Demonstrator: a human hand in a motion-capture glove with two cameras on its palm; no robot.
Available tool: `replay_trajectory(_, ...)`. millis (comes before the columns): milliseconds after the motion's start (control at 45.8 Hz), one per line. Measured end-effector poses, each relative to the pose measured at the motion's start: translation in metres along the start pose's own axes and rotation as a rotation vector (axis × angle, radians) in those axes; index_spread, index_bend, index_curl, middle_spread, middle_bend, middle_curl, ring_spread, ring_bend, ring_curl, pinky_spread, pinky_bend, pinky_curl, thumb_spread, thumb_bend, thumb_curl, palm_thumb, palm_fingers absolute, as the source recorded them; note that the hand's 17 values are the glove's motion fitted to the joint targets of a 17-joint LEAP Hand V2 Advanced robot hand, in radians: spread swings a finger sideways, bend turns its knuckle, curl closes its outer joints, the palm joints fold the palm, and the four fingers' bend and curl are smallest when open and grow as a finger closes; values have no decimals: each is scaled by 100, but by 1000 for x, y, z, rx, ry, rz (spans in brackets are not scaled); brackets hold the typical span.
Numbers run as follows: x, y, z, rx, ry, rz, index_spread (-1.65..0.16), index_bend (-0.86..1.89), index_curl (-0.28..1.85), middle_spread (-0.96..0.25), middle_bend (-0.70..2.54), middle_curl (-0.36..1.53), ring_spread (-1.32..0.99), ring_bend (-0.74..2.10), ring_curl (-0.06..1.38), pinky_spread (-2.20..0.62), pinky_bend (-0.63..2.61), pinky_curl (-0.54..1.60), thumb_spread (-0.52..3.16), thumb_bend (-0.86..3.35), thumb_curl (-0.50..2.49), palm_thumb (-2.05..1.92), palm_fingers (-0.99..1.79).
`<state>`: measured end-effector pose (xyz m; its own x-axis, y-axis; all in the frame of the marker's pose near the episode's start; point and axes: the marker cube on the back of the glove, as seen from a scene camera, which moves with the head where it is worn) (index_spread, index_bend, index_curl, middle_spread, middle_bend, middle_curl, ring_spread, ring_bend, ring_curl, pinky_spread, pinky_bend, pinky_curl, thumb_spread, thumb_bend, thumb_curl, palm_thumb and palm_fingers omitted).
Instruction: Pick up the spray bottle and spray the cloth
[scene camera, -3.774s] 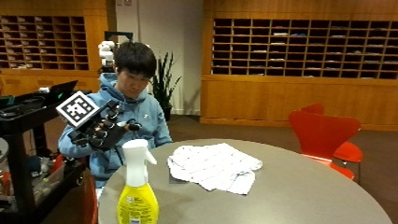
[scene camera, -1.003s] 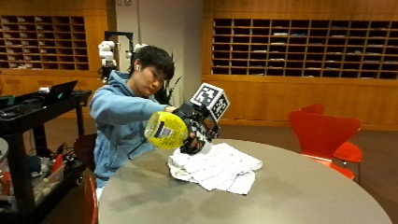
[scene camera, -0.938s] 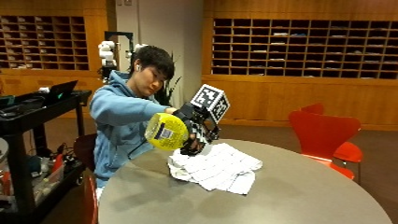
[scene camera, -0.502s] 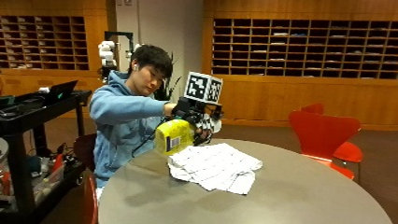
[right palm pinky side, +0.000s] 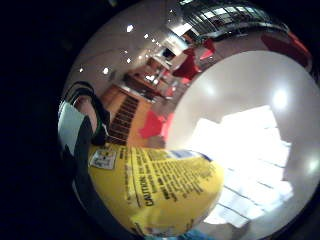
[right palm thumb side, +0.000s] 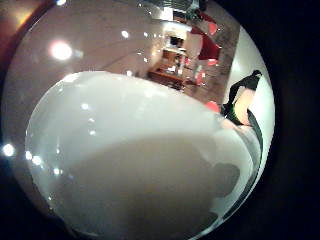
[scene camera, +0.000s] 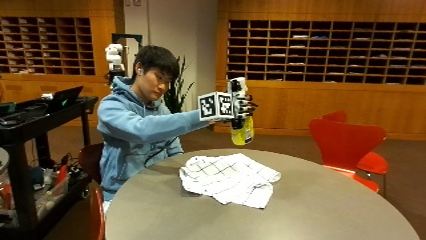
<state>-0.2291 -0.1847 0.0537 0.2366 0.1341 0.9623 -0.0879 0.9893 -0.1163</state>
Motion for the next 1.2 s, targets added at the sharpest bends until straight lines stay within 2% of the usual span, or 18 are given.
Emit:
replay_trajectory(109, -1, 2, 48, 55, -76, -11, -21, 37, 52, -16, 55, 47, -21, 53, 44, -28, 36, 39, 4, -3, 75, 93, 136)
replay_trajectory(284, 22, 3, 120, 68, -59, -1, -21, 36, 52, -15, 54, 47, -20, 51, 44, -28, 35, 40, 5, -3, 75, 94, 134)
replay_trajectory(589, 85, 15, 190, -14, 1, 98, -21, 30, 51, -15, 51, 47, -19, 49, 44, -27, 37, 40, 12, -4, 75, 95, 130)
replay_trajectory(851, 95, 19, 211, -195, 65, 55, -22, 18, 49, -16, 43, 45, -19, 48, 43, -27, 43, 41, 26, -5, 74, 93, 124)
replay_trajectory(1025, 86, 20, 187, -266, 111, 1, -26, 8, 42, -17, 39, 45, -19, 44, 42, -16, 33, 39, 53, -4, 69, 89, 97)
replay_trajectory(1200, 76, 23, 146, -236, 80, -23, -29, 5, 34, -17, 35, 44, -16, 41, 42, -5, 34, 39, 71, -6, 62, 79, 70)
